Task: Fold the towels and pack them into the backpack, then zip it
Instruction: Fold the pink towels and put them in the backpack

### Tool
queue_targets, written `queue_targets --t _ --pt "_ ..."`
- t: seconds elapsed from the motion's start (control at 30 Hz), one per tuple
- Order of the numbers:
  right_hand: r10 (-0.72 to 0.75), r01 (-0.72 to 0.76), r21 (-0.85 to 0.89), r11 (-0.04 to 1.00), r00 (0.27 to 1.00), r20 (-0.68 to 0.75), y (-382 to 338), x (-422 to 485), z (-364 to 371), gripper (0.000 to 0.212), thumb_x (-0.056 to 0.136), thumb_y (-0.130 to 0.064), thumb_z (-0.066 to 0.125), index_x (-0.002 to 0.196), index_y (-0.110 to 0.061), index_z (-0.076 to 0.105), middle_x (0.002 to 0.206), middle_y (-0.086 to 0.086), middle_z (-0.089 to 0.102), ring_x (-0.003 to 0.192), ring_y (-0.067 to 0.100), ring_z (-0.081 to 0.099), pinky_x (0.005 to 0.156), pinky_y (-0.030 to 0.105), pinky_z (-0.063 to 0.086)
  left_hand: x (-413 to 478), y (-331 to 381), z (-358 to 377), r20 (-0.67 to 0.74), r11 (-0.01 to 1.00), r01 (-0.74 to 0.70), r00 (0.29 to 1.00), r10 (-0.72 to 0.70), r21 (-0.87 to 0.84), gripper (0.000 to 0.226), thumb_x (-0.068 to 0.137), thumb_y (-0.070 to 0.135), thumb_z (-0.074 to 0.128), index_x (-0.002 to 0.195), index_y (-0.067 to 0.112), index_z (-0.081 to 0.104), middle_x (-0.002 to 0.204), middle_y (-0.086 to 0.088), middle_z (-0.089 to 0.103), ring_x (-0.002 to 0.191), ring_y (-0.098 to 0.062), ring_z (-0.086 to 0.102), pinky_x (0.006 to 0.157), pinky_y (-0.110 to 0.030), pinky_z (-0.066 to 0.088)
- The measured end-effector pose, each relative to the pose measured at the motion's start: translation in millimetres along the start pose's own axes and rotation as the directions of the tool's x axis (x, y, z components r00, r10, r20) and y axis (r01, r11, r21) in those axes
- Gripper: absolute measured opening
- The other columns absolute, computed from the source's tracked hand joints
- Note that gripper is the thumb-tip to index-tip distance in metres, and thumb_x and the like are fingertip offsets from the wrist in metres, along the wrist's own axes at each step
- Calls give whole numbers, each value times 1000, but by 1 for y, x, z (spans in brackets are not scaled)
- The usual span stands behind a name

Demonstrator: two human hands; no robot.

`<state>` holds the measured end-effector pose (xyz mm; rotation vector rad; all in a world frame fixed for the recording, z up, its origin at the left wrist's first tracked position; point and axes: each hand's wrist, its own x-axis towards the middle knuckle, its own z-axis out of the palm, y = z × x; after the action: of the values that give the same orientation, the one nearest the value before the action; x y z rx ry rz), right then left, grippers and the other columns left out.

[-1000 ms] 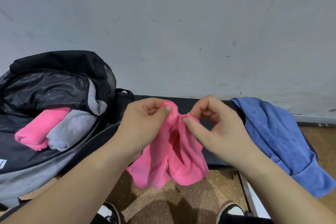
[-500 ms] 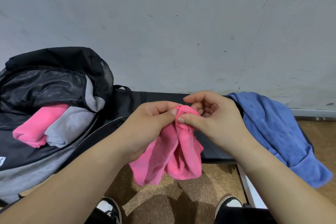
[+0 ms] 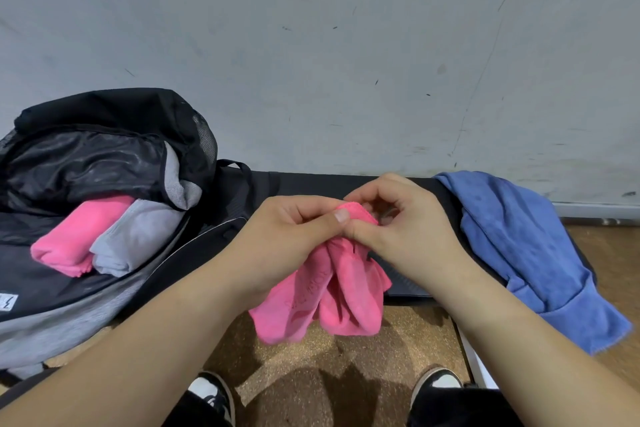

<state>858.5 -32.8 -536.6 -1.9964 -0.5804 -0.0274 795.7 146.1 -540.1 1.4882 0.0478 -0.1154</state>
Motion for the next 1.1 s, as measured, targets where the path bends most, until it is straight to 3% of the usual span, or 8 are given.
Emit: queue_targets --t 0.2,0.33,0.5,0.67,0.87,0.97,1.03,1.1 --pt "28 -35 220 975 999 32 1 -1 -7 16 83 -18 86 98 -22 83 93 -5 81 90 16 77 84 46 63 1 3 -4 -20 1000 -9 1000 9 -24 22 105 17 59 110 10 80 108 -16 80 104 -25 75 97 -38 57" --pt "58 -50 375 926 998 -11 2 1 -3 12 83 -12 85 94 -15 83 95 2 82 96 22 77 89 40 61 1 5 -5 53 990 42 998 -35 -138 29 107 10 50 123 5 74 120 -21 76 114 -29 72 101 -39 56" --pt "162 -147 605 783 986 31 0 1 -7 18 74 -15 83 89 -7 82 92 15 80 86 21 73 73 28 58 -1 7 -6 72 997 40 997 -36 -63 33 107 1 47 122 10 76 121 -21 75 116 -33 71 104 -46 52" --pt "52 -83 539 838 996 73 3 2 -6 22 75 -13 85 93 0 80 99 21 78 98 39 73 90 44 60 -2 8 -4 3 998 43 999 -43 -53 32 107 1 49 122 10 76 115 -13 79 113 -25 73 97 -33 58" --pt "160 -158 544 824 986 44 1 1 -3 19 69 -19 88 85 -15 80 88 16 79 83 22 72 76 30 58 -3 10 0 4 1000 13 1000 -13 -22 33 107 1 49 121 13 76 113 -9 80 107 -18 75 86 -25 56" --pt "208 -204 528 825 977 53 1 1 -3 33 69 -25 88 98 -16 77 88 13 78 83 23 73 77 33 57 -3 11 0 18 999 -8 1000 8 -34 31 107 3 51 121 14 77 113 -8 80 106 -16 75 88 -24 56" --pt "189 -185 434 882 981 36 1 1 -3 27 76 -28 87 100 -17 79 88 11 79 82 23 73 77 37 58 -4 13 0 20 997 -28 999 30 -66 24 102 11 61 120 15 78 112 -10 80 104 -16 75 87 -25 56" --pt "143 -142 283 948 990 18 0 0 -3 10 85 -29 85 89 -20 83 81 7 78 75 23 71 71 41 58 -5 13 2 -1 997 -48 999 48 -54 25 93 19 72 117 16 78 109 -13 80 100 -19 75 86 -26 57"
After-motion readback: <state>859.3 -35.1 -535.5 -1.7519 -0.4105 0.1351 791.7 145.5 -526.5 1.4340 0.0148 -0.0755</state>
